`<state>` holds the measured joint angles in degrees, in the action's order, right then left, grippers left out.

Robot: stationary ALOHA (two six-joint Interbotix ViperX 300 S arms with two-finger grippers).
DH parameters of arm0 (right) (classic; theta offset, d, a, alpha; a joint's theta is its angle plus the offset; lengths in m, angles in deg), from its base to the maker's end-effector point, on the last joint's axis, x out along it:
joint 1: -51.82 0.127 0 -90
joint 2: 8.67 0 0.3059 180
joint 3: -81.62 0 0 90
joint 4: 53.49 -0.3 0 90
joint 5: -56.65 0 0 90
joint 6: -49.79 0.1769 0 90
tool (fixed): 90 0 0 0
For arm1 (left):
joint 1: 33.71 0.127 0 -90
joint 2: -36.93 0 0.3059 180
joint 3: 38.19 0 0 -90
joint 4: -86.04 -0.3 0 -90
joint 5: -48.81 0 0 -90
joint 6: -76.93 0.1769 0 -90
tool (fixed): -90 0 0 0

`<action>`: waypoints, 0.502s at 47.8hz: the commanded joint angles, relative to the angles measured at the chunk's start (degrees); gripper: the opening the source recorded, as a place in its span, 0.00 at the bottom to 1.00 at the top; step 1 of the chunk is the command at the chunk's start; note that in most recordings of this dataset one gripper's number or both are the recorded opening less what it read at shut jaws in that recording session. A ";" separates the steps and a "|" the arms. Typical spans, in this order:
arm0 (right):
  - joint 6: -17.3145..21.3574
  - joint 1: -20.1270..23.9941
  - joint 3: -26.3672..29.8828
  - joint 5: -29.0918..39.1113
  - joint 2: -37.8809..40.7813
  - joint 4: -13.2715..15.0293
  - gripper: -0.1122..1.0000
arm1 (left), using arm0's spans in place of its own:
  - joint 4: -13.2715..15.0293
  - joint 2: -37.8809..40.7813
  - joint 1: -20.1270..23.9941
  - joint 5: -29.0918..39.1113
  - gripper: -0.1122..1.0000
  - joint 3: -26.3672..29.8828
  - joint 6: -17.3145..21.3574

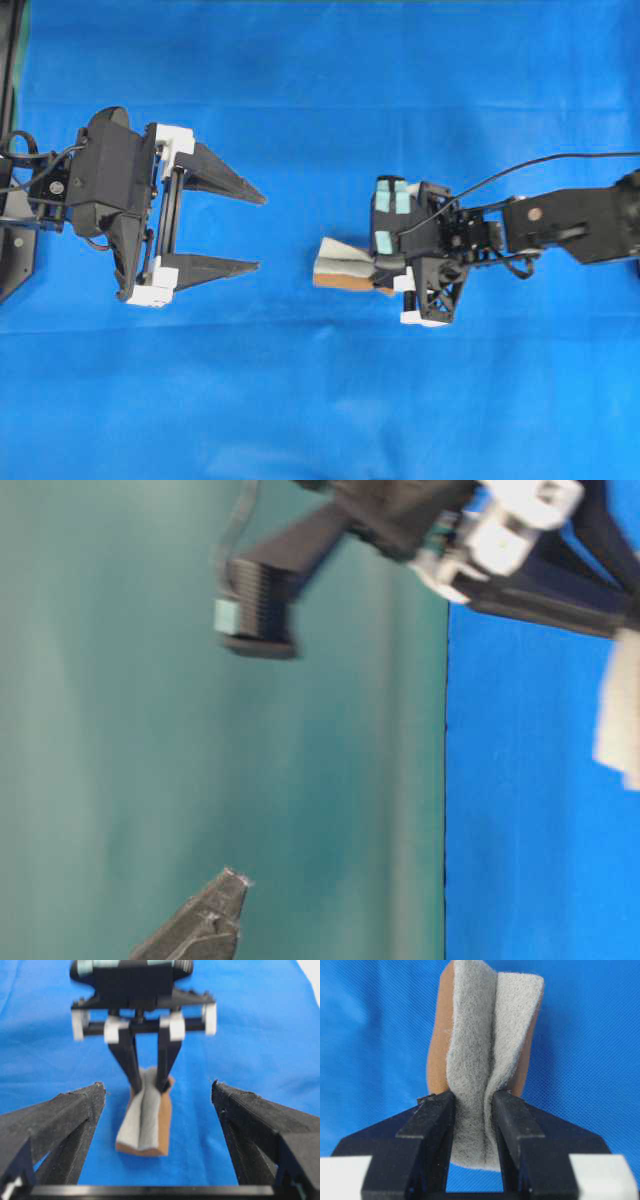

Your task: Hand over the sponge with the left arm and wipe it with the right arm.

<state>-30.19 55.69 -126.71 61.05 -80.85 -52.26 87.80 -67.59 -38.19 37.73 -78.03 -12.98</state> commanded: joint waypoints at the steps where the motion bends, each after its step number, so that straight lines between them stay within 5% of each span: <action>1: -0.09 0.18 1.32 -2.02 1.05 0.62 0.42 | 0.00 -0.70 -0.18 -0.53 0.87 -0.18 0.18; 16: -0.09 -0.35 1.49 -1.85 3.08 0.88 0.40 | 0.00 -0.88 -0.09 -0.53 0.87 -0.18 0.26; 24: -0.09 -4.48 0.70 0.09 1.76 2.72 0.39 | 0.00 -0.88 -0.09 -0.44 0.87 -0.26 0.26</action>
<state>-30.28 54.28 -126.00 60.52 -78.04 -50.59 87.80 -67.68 -38.19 37.73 -78.12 -12.80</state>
